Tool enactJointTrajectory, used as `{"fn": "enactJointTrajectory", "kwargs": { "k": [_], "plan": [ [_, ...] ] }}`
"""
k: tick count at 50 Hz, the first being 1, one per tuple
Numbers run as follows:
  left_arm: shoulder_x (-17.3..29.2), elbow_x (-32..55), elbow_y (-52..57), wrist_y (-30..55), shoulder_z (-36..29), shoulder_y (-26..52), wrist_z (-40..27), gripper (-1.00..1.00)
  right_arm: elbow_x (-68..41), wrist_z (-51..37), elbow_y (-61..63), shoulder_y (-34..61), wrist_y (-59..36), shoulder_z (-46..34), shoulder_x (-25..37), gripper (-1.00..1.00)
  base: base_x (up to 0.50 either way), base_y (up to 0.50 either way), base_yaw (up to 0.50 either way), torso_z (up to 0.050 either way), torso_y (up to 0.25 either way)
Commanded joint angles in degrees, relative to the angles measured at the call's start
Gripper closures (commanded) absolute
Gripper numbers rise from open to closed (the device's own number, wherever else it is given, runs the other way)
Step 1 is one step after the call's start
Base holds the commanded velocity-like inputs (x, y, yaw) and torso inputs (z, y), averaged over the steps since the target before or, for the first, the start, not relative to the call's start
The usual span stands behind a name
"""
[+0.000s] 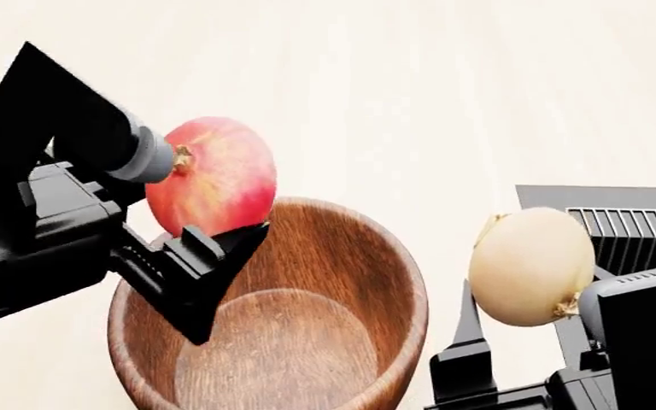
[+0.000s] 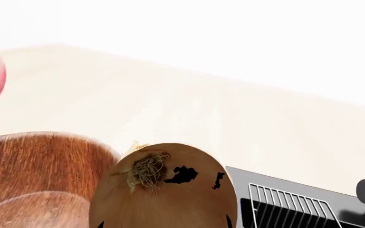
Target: Pick the pomegranates and onions from the sink and place them in one bowl. Place the beet in the other bowl. Then turn off the sink faucet.
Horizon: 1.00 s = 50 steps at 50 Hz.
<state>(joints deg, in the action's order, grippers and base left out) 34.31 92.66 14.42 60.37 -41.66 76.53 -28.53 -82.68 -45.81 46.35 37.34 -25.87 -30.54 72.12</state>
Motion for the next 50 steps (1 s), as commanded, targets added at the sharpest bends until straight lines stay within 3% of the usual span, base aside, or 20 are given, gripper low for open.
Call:
{"fn": "enactJointTrajectory", "kwargs": {
  "k": [1, 9, 11, 19, 35, 40, 44, 50],
  "plan": [
    [-7.43, 9.15, -5.25, 9.37, -6.69, 10.23, 3.01, 1.00, 0.03, 0.82, 0.19, -0.71, -0.66, 0.31, -0.41, 1.00, 0.00, 0.00, 0.00, 0.000, 0.000],
    [-11.95, 11.18, -11.56, 12.09, -11.21, 11.26, 1.84, 1.00, -2.03, -0.94, 1.96, -1.53, 0.55, 1.35, 2.33, 1.00, 0.00, 0.00, 0.00, 0.000, 0.001],
    [-13.83, 17.05, -16.24, 12.83, -14.09, 11.74, -3.39, 1.00, -1.73, -1.26, 2.03, -1.82, 0.28, 1.14, 2.51, 1.00, 0.00, 0.00, 0.00, 0.000, 0.000],
    [-15.30, 16.02, -20.89, 11.39, -17.89, 11.26, -10.42, 1.00, -0.71, -1.56, 2.15, -4.83, 2.71, 1.06, 3.69, 1.00, 0.00, 0.00, 0.00, 0.001, 0.000],
    [-20.20, 7.19, -30.65, 11.18, -22.10, 11.81, -1.96, 1.00, 4.27, -1.27, 2.29, -14.65, 12.15, -0.11, 7.25, 1.00, 0.00, 0.00, 0.00, 0.000, 0.001],
    [-22.38, 5.21, -35.43, 10.52, -22.93, 12.77, 0.78, 1.00, 3.80, -1.36, 2.16, -13.85, 11.07, -0.03, 6.59, 1.00, 0.00, 0.00, 0.00, 0.000, 0.002],
    [-22.93, -0.63, -37.28, 9.28, -25.52, 13.62, 7.91, 1.00, 4.37, -1.36, 1.99, -15.19, 12.20, -0.35, 6.93, 1.00, 0.00, 0.00, 0.00, 0.000, 0.000],
    [-22.50, -0.96, -35.74, 9.26, -26.71, 11.46, 7.36, 1.00, 3.21, -1.61, 2.14, -14.17, 10.72, -0.22, 6.78, 1.00, 0.00, 0.00, 0.00, 0.000, 0.000]
  ]
}}
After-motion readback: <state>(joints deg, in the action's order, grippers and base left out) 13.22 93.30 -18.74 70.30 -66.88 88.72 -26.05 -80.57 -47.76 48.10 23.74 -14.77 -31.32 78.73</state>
